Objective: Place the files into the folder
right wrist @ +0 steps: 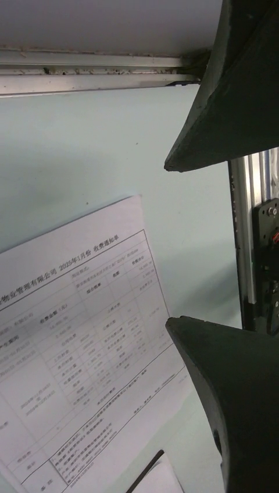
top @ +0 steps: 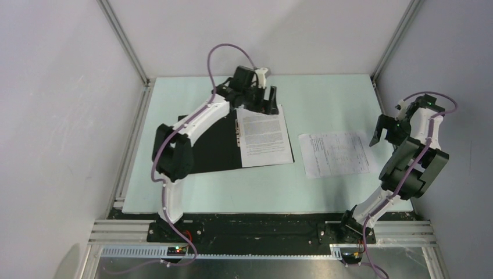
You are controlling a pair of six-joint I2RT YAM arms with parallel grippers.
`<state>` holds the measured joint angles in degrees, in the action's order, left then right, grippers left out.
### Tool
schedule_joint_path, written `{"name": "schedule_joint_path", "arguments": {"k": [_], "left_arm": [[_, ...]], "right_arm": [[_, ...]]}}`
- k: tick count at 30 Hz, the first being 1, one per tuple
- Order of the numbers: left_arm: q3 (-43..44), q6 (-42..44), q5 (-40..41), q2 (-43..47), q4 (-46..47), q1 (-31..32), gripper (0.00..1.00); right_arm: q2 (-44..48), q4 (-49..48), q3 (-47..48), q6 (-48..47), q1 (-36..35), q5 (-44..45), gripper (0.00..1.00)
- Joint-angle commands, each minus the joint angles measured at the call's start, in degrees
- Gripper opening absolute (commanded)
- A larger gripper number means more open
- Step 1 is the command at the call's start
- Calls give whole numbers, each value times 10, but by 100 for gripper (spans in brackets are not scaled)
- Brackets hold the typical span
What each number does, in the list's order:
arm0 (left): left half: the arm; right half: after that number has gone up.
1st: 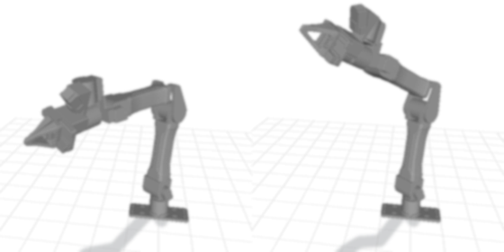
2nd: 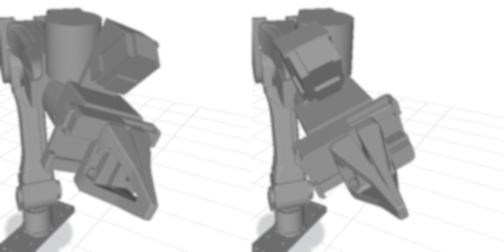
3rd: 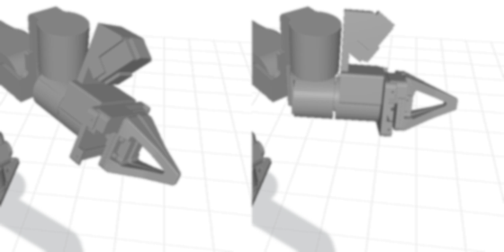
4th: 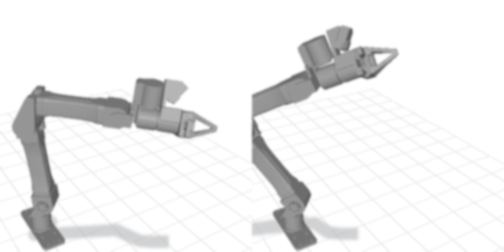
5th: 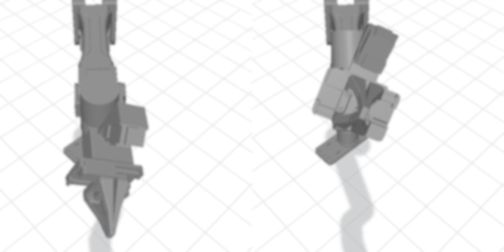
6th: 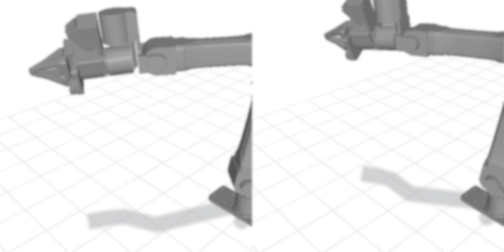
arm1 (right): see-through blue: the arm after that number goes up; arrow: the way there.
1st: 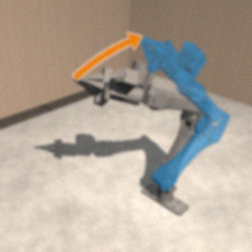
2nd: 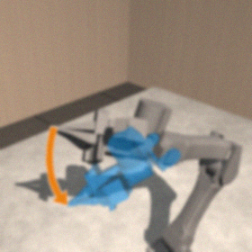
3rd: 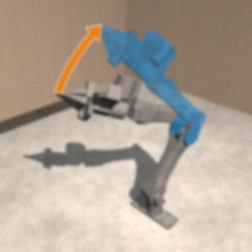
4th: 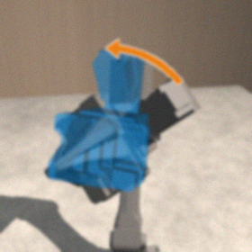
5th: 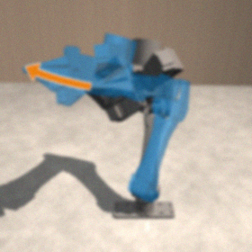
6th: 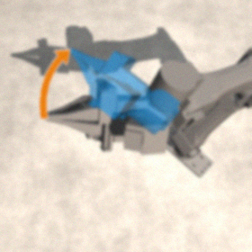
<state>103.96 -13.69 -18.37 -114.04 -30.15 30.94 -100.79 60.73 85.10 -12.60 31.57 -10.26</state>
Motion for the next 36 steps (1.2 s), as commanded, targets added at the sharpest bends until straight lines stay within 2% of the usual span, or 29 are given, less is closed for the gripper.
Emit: {"name": "schedule_joint_path", "arguments": {"k": [1,7,13,18,27,32,36], "left_arm": [[56,-57,-73,-58,28,42,91],[93,-77,-86,-104,31,66,89],[93,-12,-133,-128,31,65,90],[157,-84,-165,-199,31,61,90],[202,-92,-93,-243,31,59,92],[216,-106,-108,-272,32,59,92],[219,-121,-118,-285,39,61,92]], "right_arm": [[18,22,-13,-53,36,-29,98],[1,-21,-42,-47,61,-31,96],[-24,-42,-66,3,71,-47,95],[-14,-82,-114,16,71,-56,96],[-40,-129,-140,21,58,-15,96],[-67,-129,-140,30,54,-22,96],[-91,-114,-140,33,55,-74,95]]}}
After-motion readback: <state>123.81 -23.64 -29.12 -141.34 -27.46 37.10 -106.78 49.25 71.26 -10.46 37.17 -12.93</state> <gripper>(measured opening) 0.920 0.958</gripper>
